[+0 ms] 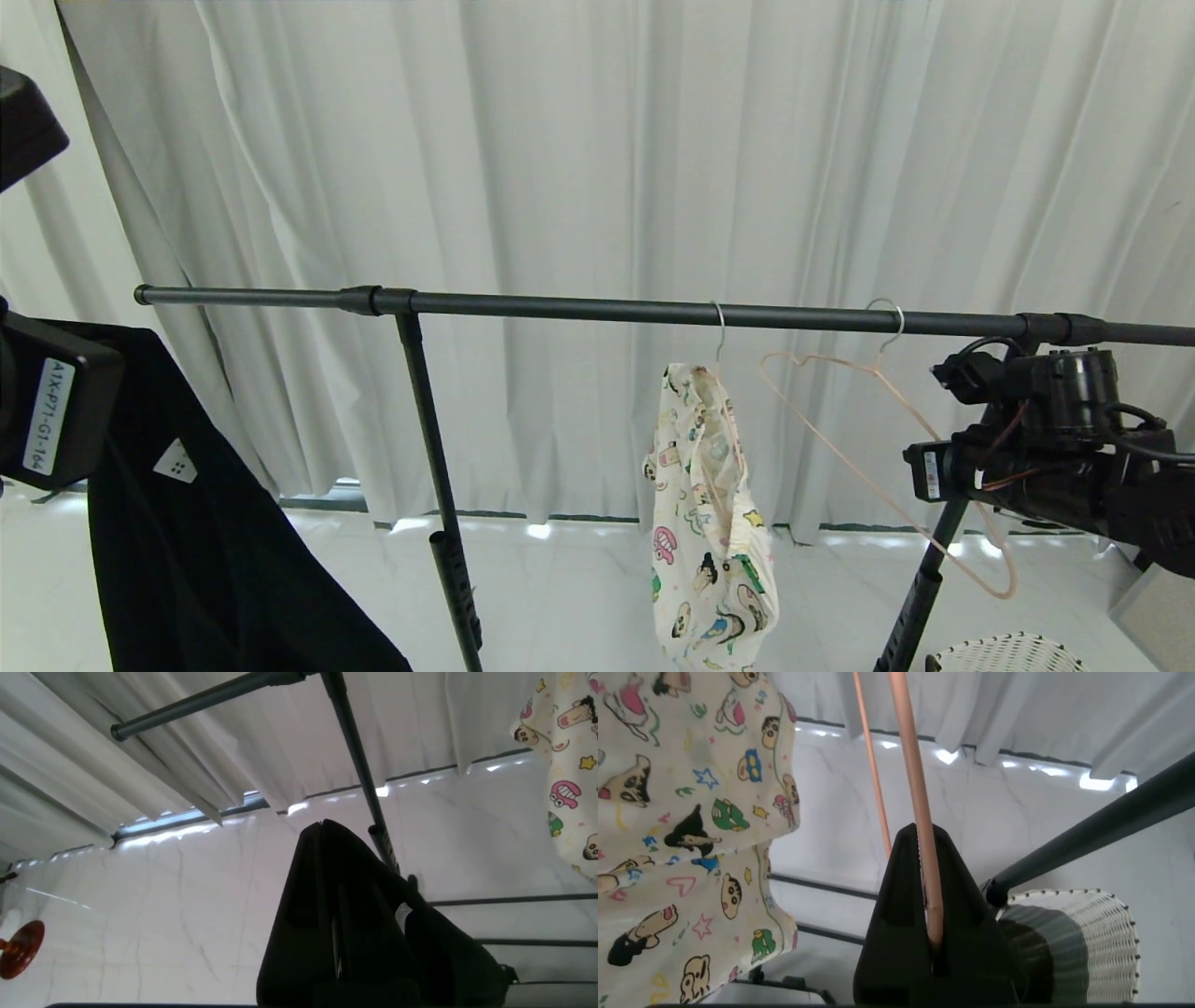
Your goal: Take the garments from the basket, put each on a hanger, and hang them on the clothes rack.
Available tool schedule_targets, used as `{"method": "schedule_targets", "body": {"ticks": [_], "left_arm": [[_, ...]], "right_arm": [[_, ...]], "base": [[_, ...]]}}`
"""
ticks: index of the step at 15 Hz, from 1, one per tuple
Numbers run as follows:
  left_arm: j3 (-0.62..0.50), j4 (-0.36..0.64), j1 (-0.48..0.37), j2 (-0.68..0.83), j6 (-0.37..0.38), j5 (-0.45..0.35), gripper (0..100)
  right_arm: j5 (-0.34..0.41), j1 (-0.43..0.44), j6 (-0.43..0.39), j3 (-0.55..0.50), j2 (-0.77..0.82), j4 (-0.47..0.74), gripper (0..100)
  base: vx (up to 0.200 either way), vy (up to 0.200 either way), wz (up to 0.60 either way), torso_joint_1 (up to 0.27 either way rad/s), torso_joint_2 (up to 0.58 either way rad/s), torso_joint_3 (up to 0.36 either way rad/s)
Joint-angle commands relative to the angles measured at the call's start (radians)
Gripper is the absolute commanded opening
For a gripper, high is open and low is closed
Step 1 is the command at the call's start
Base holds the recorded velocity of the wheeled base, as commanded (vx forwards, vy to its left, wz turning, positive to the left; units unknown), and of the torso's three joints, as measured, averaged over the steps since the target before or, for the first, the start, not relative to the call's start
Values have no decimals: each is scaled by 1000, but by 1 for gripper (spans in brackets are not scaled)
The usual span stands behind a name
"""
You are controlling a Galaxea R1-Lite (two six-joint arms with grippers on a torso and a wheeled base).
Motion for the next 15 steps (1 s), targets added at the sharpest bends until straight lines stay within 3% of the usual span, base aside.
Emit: {"method": "schedule_targets", "body": {"ticks": [1, 4, 9, 11, 15], "left_arm": [[5, 0, 0, -3, -1, 0, 0], [16, 0, 0, -3, -5, 0, 0], [36, -41, 0, 0, -2, 0, 0], [53, -59, 0, 0, -1, 0, 0], [53, -61, 0, -7, 1, 4, 0]], "right_arm": [[0, 0, 0, -1, -44, 0, 0], [-2, 0, -1, 10, -99, 4, 0], [-19, 26, -13, 153, -246, 0, 0], [-19, 40, -15, 161, -325, 3, 0], [-19, 58, -93, 256, -450, 15, 0]], "base": [[0, 0, 0, 0, 0, 0], [0, 0, 0, 0, 0, 0], [0, 0, 0, 0, 0, 0], [0, 0, 0, 0, 0, 0], [0, 0, 0, 0, 0, 0]]}}
